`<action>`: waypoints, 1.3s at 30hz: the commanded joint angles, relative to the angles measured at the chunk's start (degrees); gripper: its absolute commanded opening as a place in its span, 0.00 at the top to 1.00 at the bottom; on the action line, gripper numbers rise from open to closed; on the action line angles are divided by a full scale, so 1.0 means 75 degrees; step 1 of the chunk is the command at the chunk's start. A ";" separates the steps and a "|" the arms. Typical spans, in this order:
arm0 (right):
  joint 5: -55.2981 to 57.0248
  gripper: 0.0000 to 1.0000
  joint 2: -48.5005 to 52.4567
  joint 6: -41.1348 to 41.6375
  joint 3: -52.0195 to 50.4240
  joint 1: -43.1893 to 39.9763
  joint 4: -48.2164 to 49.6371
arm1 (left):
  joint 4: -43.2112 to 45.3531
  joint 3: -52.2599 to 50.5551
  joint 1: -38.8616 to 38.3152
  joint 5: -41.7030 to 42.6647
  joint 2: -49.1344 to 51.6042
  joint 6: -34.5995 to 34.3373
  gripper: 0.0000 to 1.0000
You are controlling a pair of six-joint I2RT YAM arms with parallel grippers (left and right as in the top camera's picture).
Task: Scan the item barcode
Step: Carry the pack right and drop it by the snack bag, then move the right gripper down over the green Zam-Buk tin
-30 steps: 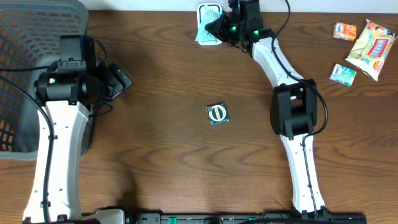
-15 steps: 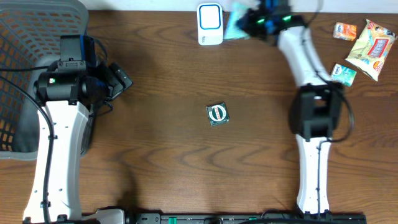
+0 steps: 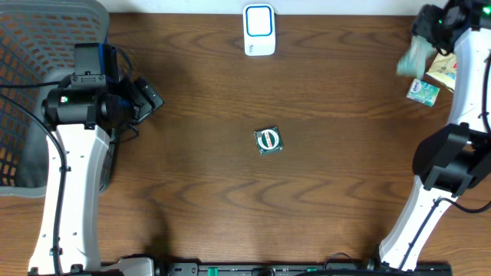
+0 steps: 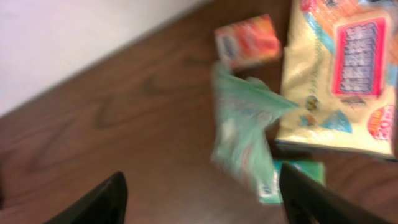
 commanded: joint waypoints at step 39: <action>-0.0242 0.01 0.0373 -0.0656 -0.2291 0.6076 -0.3450 | -0.0003 -0.0009 0.0038 -0.0096 0.0003 -0.0009 0.02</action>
